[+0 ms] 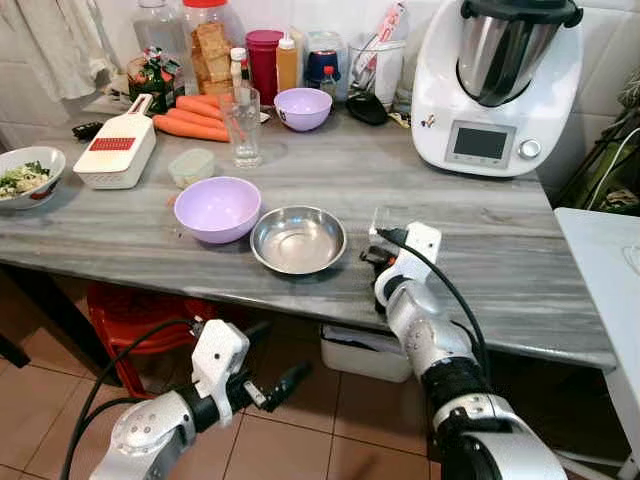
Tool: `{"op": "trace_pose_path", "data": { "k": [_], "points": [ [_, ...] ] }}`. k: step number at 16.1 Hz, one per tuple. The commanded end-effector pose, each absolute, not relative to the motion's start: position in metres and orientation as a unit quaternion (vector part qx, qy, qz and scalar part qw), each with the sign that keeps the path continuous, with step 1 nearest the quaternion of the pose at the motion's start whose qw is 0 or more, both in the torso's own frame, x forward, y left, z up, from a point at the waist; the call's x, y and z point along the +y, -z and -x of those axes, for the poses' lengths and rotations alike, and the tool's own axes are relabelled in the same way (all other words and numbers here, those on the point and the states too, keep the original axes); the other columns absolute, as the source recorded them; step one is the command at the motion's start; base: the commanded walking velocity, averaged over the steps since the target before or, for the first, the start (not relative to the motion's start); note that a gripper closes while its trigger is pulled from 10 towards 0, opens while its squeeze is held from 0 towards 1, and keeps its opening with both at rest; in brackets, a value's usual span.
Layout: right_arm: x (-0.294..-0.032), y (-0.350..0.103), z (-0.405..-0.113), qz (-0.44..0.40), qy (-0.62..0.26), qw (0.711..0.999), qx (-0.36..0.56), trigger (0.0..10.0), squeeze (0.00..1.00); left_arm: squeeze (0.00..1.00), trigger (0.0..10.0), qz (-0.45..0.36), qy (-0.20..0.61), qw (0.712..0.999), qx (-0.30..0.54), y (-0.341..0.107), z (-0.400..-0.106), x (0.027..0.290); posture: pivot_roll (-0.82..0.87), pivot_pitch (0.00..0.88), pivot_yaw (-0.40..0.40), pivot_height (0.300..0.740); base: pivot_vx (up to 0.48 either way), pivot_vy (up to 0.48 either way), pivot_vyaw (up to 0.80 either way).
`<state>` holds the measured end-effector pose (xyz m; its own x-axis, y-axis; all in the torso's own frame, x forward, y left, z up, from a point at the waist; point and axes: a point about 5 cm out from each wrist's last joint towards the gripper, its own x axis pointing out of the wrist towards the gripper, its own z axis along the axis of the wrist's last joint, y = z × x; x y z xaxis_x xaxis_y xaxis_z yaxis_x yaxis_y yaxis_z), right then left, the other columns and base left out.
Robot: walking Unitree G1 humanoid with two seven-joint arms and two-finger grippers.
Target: Setting the table
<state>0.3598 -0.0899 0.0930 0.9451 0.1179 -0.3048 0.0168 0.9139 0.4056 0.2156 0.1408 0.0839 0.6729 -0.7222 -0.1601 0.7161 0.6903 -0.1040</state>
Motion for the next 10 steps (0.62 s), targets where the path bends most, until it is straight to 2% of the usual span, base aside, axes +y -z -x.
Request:
{"op": "trace_pose_path", "data": {
  "k": [1, 7, 8, 9, 10],
  "points": [
    [-0.0855, -0.1003, -0.3644, -0.213, -0.032, 0.964, 0.154, 10.0, 0.0, 0.0, 10.0, 0.011, 0.4, 0.913, 0.085, -0.0895, -0.2187, 0.1395, 0.06, 0.011, -0.012, 0.74, 0.0, 0.0, 0.0],
    [-0.0803, -0.0966, -0.368, -0.215, -0.035, 0.962, 0.165, 10.0, 0.0, 0.0, 10.0, 0.008, 0.402, 0.912, 0.078, -0.09, -0.2228, 0.136, 0.07, 0.0, -0.012, 0.74, 0.0, 0.0, 0.0],
    [-0.0803, -0.0942, -0.3674, -0.216, -0.035, 0.961, 0.169, 10.0, 0.63, 0.0, 10.0, 0.006, 0.402, 0.913, 0.076, -0.0903, -0.2248, 0.1361, 0.07, 0.0, -0.012, 0.74, 0.0, 0.0, 0.0],
    [-0.0818, -0.0918, -0.3672, -0.219, -0.032, 0.96, 0.172, 10.0, 0.74, 0.0, 10.0, 0.003, 0.401, 0.913, 0.073, -0.0908, -0.227, 0.1365, 0.07, 0.0, -0.013, 0.74, 0.0, 0.0, 0.0],
    [-0.0819, -0.0913, -0.3671, -0.222, -0.032, 0.959, 0.173, 10.0, 0.74, 0.0, 10.0, 0.003, 0.4, 0.914, 0.072, -0.091, -0.2277, 0.1366, 0.07, 0.0, -0.013, 0.74, 0.0, 0.0, 0.0]
  ]
}}
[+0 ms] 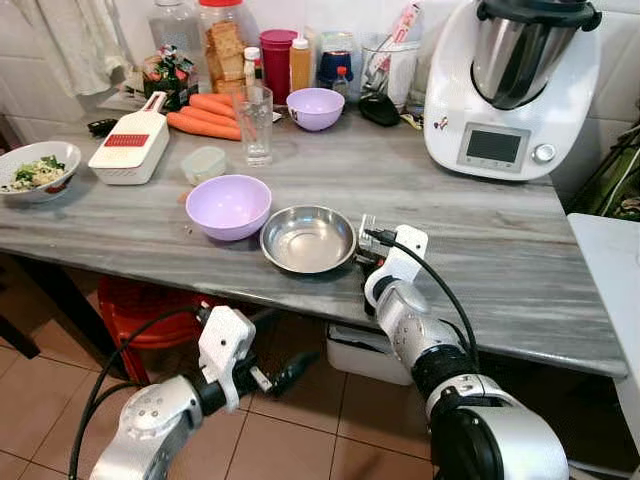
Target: Setting the table
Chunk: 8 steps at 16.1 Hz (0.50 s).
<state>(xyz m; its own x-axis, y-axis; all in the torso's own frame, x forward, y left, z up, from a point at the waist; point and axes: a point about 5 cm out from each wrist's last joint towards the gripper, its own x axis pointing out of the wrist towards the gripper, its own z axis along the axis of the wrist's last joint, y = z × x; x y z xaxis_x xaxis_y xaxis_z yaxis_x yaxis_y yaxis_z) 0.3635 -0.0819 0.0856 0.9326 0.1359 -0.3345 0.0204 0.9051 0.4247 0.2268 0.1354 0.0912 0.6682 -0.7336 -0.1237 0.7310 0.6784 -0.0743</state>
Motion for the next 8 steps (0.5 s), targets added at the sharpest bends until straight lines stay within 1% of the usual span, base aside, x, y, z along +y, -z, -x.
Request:
{"op": "trace_pose_path", "data": {
  "k": [1, 8],
  "points": [
    [-0.083, -0.091, -0.367, -0.215, -0.03, 0.961, 0.172, 10.0, 1.0, 0.0, 10.0, 0.001, 0.394, 0.917, 0.066, -0.093, -0.233, 0.138, 0.08, 0.0, -0.014, 0.74, 0.0, 0.0, 0.0],
    [-0.09, -0.089, -0.368, -0.214, -0.016, 0.963, 0.165, 10.0, 1.0, 0.0, 10.0, -0.004, 0.377, 0.925, 0.049, -0.097, -0.246, 0.14, 0.08, 0.0, -0.014, 0.74, 0.0, 0.0, 0.0]
  ]
}}
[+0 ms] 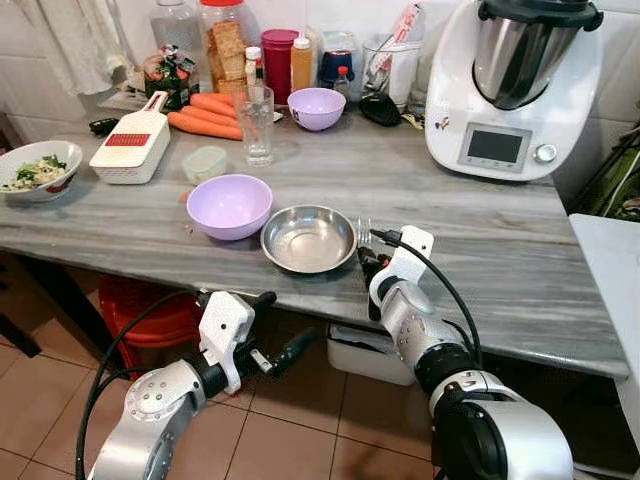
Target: Setting the table
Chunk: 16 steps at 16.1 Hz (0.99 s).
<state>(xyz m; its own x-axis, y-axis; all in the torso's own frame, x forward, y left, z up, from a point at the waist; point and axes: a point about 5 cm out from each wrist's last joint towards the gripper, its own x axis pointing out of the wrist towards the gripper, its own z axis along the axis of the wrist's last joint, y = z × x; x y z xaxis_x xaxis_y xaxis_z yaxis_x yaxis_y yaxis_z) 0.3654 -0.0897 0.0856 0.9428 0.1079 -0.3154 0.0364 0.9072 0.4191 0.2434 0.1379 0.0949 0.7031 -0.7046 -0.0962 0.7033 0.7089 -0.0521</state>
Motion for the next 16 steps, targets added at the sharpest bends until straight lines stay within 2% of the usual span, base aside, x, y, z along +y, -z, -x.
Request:
{"op": "trace_pose_path", "data": {
  "k": [1, 7, 11, 16],
  "points": [
    [-0.092, -0.091, -0.369, -0.22, -0.016, 0.963, 0.156, 10.0, 1.0, 0.0, 10.0, -0.005, 0.375, 0.926, 0.048, -0.097, -0.247, 0.141, 0.09, 0.0, -0.015, 0.74, 0.0, 0.0, 0.0],
    [-0.112, -0.108, -0.373, -0.22, 0.004, 0.972, 0.085, 10.0, 1.0, 0.0, 10.0, -0.005, 0.333, 0.942, 0.022, -0.1, -0.264, 0.144, 0.07, 0.0, 0.003, 0.74, 0.0, 0.0, 0.0],
    [-0.11, -0.099, -0.357, -0.197, -0.008, 0.978, 0.064, 10.0, 1.0, 0.0, 10.0, -0.003, 0.306, 0.952, 0.007, -0.103, -0.271, 0.143, 0.07, 0.0, 0.007, 0.74, 0.0, 0.0, 0.0],
    [-0.119, -0.093, -0.323, -0.102, -0.034, 0.994, 0.017, 10.0, 1.0, 0.0, 10.0, 0.011, 0.218, 0.976, -0.015, -0.106, -0.28, 0.156, 0.05, 0.0, 0.01, 0.74, 0.0, 0.0, 0.0]
  ]
}}
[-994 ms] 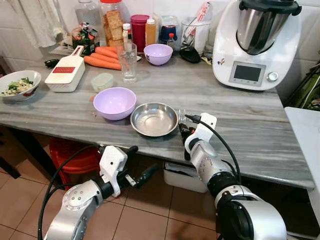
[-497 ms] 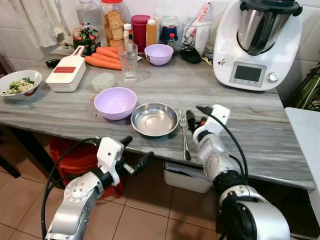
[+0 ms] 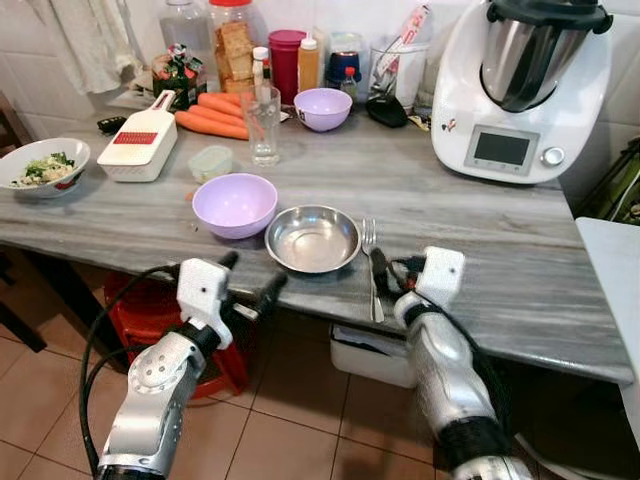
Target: Setting the table
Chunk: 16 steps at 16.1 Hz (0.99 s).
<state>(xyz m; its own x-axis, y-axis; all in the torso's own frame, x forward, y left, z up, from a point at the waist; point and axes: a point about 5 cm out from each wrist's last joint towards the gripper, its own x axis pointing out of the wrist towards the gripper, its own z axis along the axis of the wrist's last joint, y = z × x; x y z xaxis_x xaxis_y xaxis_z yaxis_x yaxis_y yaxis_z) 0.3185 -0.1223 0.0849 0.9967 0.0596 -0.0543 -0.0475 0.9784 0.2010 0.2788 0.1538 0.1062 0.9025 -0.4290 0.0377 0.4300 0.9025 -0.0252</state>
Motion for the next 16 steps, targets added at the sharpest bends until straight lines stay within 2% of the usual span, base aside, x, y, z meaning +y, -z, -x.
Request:
{"op": "trace_pose_path", "data": {
  "k": [1, 4, 9, 16],
  "points": [
    [-0.129, -0.09, -0.314, -0.073, -0.025, 0.997, 0.01, 10.0, 1.0, 0.0, 10.0, 0.009, 0.201, 0.979, -0.018, -0.106, -0.279, 0.157, 0.04, 0.0, 0.012, 0.74, 0.0, 0.0, 0.0],
    [-0.14, -0.09, -0.3, -0.047, -0.024, 0.999, 0.004, 10.0, 1.0, 0.0, 10.0, 0.014, 0.194, 0.981, -0.021, -0.104, -0.278, 0.155, 0.03, 0.0, 0.011, 0.74, 0.0, 0.0, 0.0],
    [-0.124, -0.092, -0.268, -0.084, -0.111, 0.99, 0.007, 10.0, 1.0, 0.0, 10.0, 0.014, 0.181, 0.983, -0.025, -0.104, -0.28, 0.156, 0.02, 0.0, 0.014, 0.74, 0.0, 0.0, 0.0],
    [-0.124, -0.079, -0.251, -0.079, -0.153, 0.983, 0.057, 10.0, 1.0, 0.0, 10.0, 0.019, 0.188, 0.982, -0.003, -0.096, -0.276, 0.157, 0.02, 0.0, 0.013, 0.74, 0.0, 0.0, 0.0]
  ]
}}
